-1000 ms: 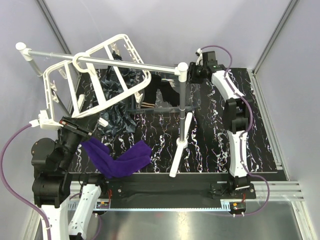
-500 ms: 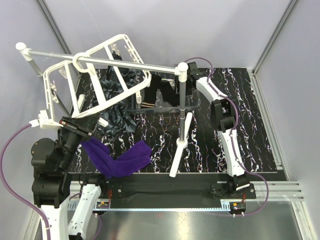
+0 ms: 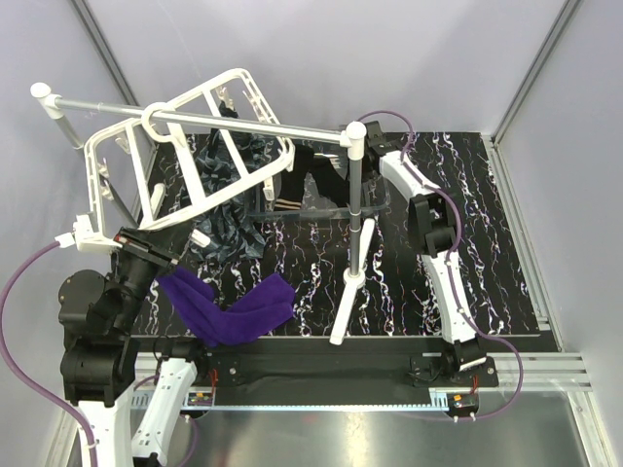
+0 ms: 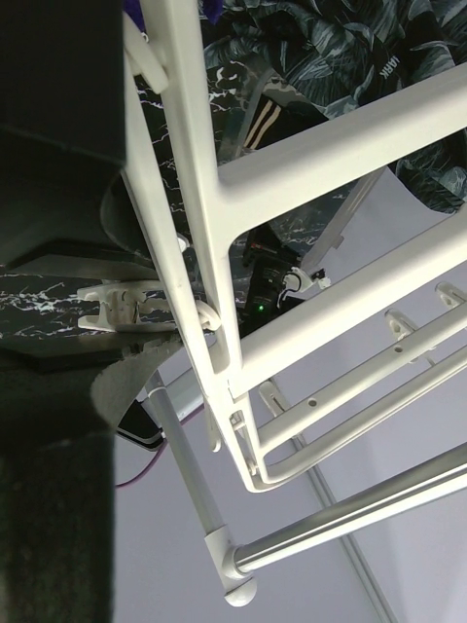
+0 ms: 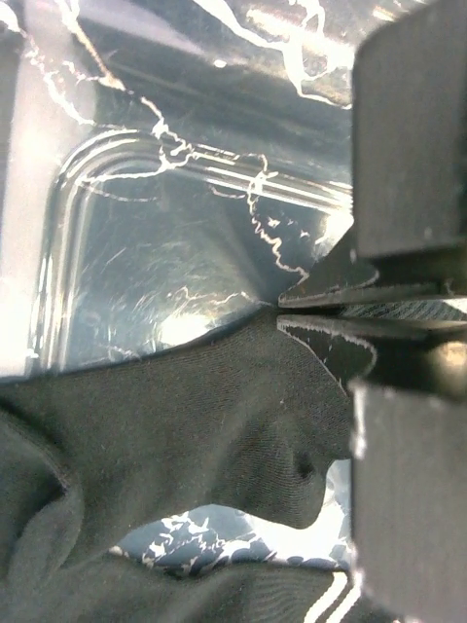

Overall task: Clip the socks to the hanger
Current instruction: Pick up the sock from the bin.

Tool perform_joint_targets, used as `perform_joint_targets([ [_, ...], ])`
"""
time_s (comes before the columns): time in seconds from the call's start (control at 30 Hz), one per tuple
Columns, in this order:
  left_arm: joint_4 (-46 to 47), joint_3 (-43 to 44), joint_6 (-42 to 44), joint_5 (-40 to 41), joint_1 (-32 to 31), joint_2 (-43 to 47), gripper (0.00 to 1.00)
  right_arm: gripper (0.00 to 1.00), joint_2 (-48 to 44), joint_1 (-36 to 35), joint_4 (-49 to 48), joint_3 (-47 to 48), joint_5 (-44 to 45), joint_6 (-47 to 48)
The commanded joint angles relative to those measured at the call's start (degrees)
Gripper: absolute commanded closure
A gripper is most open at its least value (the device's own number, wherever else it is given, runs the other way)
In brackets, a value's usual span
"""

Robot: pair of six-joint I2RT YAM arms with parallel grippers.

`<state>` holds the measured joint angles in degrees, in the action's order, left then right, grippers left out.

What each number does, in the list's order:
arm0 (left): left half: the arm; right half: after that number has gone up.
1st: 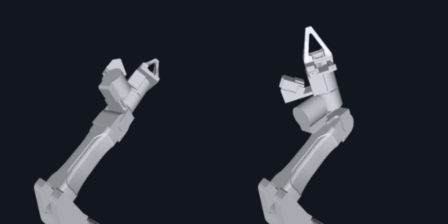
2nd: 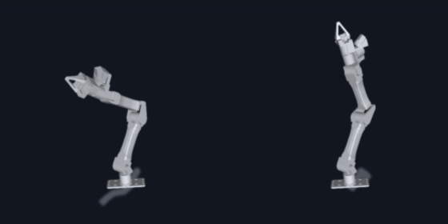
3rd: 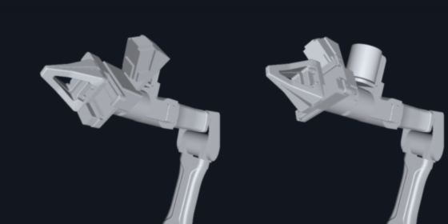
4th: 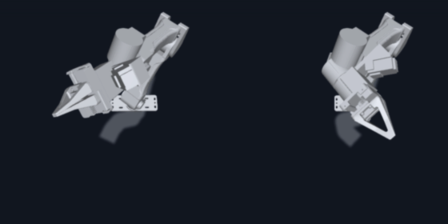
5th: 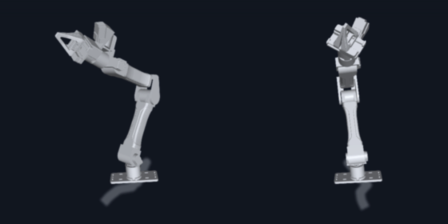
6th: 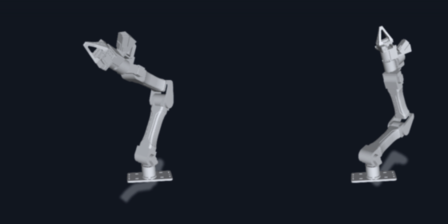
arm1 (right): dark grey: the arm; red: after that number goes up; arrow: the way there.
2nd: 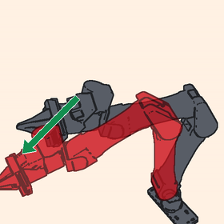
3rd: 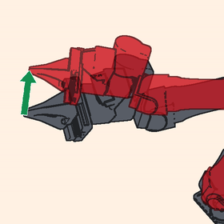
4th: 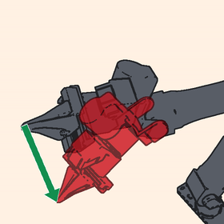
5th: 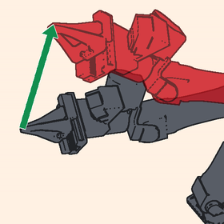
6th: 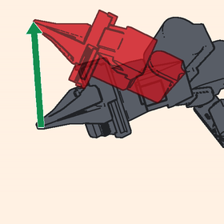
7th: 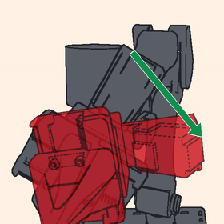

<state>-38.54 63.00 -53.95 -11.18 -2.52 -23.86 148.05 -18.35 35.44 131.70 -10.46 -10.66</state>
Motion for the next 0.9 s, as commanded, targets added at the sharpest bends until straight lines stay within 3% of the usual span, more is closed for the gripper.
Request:
perform_joint_targets([
  [0.0, 1.7, 1.9, 0.8, 0.2, -0.3, -0.4, 1.00, 0.92, 1.3, -1.2, -1.0, 1.2, -0.6, 0.2],
  [0.13, 2.0, 1.9, 0.9, 0.1, -0.3, -0.8, 1.00, 1.00, -1.8, -1.3, -3.8, -0.1, -0.2, -0.9],
  [0.43, 2.0, 1.8, 1.0, 0.3, -0.5, -0.9, 1.00, 1.00, -14.3, -1.3, -10.3, -2.8, -1.8, -5.4],
  [0.7, 2.1, 2.4, 1.0, 0.2, -0.6, -1.4, 1.00, 1.00, -20.3, 2.5, -28.0, -11.7, -12.6, -24.6],
  [0.8, 1.9, 2.7, 1.0, 0.4, -0.7, -1.5, 1.00, 1.00, -18.9, 3.1, -30.3, -11.3, -15.8, -28.6],
  [0.87, 2.0, 2.8, 1.1, 0.4, -0.8, -1.5, 1.00, 1.00, -17.8, 2.7, -26.9, -9.8, -14.2, -26.6],
])
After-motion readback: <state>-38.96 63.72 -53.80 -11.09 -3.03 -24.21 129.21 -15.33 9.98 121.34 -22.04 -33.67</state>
